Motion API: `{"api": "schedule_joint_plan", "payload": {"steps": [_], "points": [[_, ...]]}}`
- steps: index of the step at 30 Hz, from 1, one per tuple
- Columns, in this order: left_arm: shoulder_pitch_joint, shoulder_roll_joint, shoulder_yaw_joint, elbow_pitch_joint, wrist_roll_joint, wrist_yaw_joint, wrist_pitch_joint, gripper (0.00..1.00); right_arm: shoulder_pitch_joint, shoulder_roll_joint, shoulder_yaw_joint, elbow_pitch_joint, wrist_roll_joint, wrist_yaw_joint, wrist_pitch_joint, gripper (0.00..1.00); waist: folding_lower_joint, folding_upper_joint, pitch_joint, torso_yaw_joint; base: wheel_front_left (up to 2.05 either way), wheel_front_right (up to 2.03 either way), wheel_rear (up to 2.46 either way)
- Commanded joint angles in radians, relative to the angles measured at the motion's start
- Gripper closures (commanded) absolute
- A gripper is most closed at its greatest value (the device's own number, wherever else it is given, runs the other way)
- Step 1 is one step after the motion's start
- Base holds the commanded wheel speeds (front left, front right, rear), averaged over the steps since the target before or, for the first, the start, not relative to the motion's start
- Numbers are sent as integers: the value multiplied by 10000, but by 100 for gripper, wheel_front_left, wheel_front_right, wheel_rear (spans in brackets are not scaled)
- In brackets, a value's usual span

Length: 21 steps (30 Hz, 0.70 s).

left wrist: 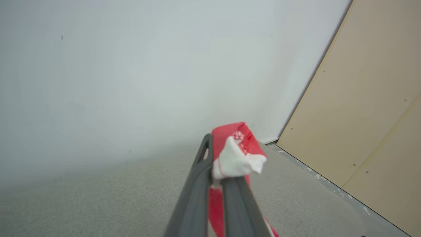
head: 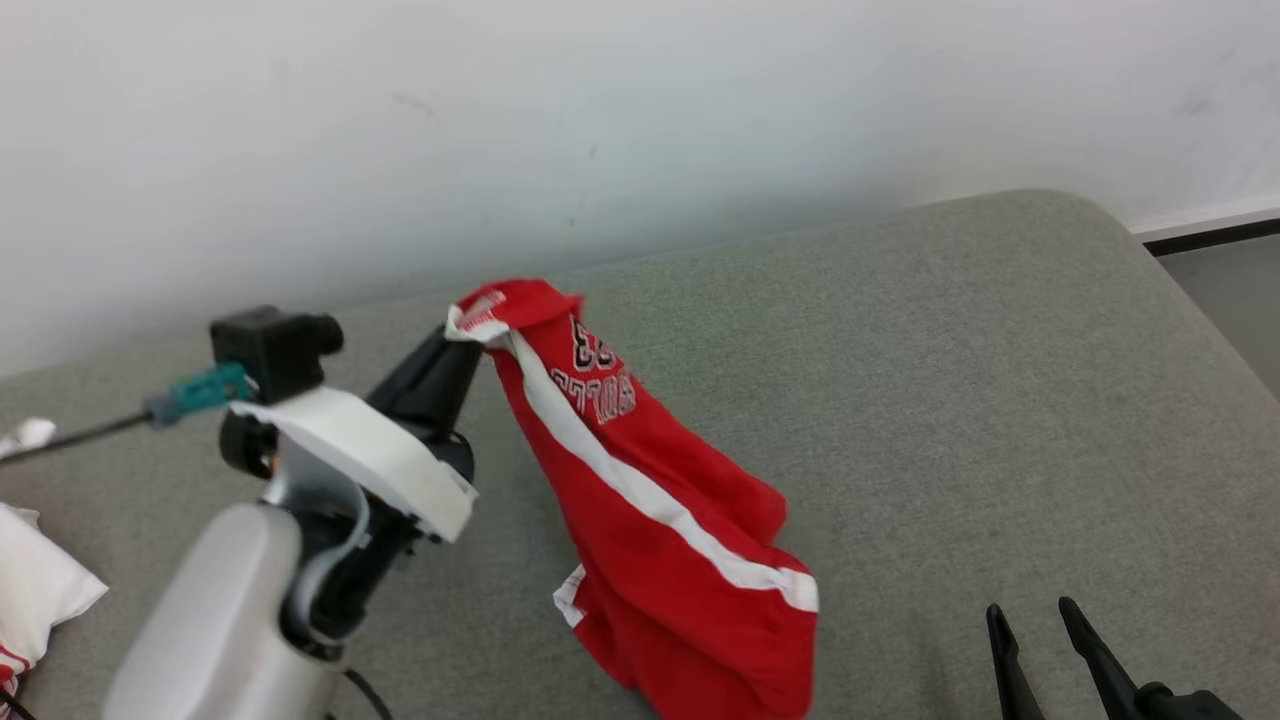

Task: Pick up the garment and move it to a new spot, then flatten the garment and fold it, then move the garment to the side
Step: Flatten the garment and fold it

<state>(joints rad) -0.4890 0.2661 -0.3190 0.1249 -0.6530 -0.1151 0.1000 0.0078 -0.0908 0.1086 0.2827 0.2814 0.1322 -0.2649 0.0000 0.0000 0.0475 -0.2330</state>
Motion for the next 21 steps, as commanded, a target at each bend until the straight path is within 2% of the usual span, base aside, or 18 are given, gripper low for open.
{"api": "schedule_joint_plan", "payload": {"steps": [1, 7, 13, 16, 21], "points": [[-270, 275, 162, -414, -310, 84, 495, 100, 97, -48, 6, 29, -39, -29, 11, 0, 0, 0, -87, 0, 0, 0, 0], [-1018, 935, 576, -1449, -913, 245, 1924, 100, 105, -16, 85, 64, -9, -29, 11, 0, 0, 0, -202, 21, 0, 0, 0], [-1601, 1030, 665, -2049, -1661, 269, 2964, 100, -1, 10, 171, 113, 31, -29, 11, 0, 0, 0, -286, 19, 0, 0, 0], [-1851, 977, 666, -2427, -2214, 281, 3541, 100, -38, -18, 205, 147, 44, -29, 11, 0, 0, 0, -330, -4, 0, 0, 0], [-2043, 730, 348, -2807, -2484, 393, 4072, 100, -93, -68, 225, 153, 51, -29, 11, 0, 0, 0, -324, -32, 0, 0, 0]]}}
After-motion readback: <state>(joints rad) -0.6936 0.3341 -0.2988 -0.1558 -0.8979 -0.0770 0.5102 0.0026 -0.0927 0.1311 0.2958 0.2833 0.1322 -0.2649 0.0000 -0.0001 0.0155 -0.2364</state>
